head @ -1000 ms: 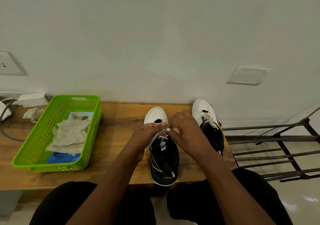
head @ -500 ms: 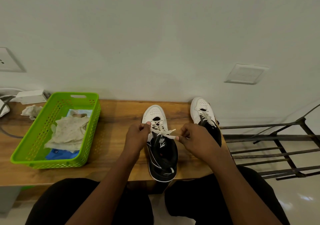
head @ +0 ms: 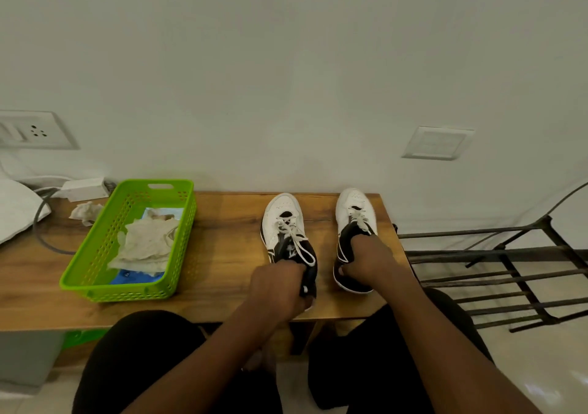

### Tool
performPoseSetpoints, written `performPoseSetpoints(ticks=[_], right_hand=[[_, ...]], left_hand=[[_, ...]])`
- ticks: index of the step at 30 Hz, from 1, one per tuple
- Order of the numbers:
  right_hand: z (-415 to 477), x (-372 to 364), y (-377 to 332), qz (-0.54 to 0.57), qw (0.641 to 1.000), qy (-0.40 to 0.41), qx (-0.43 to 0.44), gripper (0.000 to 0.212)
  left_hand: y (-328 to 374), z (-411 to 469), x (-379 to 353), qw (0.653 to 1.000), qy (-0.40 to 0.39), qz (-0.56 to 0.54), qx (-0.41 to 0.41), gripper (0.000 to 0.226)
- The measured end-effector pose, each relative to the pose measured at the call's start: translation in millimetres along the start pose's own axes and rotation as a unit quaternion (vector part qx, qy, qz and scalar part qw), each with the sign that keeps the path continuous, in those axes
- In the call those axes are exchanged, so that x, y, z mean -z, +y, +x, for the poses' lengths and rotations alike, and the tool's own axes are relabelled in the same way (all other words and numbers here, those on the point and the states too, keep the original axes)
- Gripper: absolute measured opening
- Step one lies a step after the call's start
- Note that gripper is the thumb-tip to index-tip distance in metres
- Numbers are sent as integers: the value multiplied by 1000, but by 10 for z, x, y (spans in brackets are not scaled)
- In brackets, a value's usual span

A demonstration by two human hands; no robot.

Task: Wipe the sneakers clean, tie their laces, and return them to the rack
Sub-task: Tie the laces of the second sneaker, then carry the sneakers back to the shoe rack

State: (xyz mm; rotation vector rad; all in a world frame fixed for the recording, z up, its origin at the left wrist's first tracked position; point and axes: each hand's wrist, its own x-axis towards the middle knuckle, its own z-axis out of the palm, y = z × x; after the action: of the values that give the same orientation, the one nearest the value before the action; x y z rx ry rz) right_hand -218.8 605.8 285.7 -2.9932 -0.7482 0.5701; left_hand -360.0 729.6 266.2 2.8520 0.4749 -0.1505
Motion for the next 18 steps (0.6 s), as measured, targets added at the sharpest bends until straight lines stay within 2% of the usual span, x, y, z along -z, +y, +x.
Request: performPoseSetpoints(ticks=[4,7,10,13,16,18], right_hand=[[-290,-173,-78,10,997,21,68,37],[-232,-300,-215,12,990,52,130,31],[-19,-312,-389,16,982,56,181,35],[172,-331,-431,-27,979,23,202,39],[297,-304,-387,-76,973,-36,216,46],[314,-273,-392,-85,969,-64,225,44]], left_hand=[[-278,74,61,999,11,-34,19,35],[-374,150,-18,999,-4,-35,8,36],[-459,270,-51,1000,-17,-14,-4,40],[-559,364,-35,998,-53,19,-15,43],[-540,451,44,995,-103,11,5,57],[-468,453,107,992,-122,15,30,52]])
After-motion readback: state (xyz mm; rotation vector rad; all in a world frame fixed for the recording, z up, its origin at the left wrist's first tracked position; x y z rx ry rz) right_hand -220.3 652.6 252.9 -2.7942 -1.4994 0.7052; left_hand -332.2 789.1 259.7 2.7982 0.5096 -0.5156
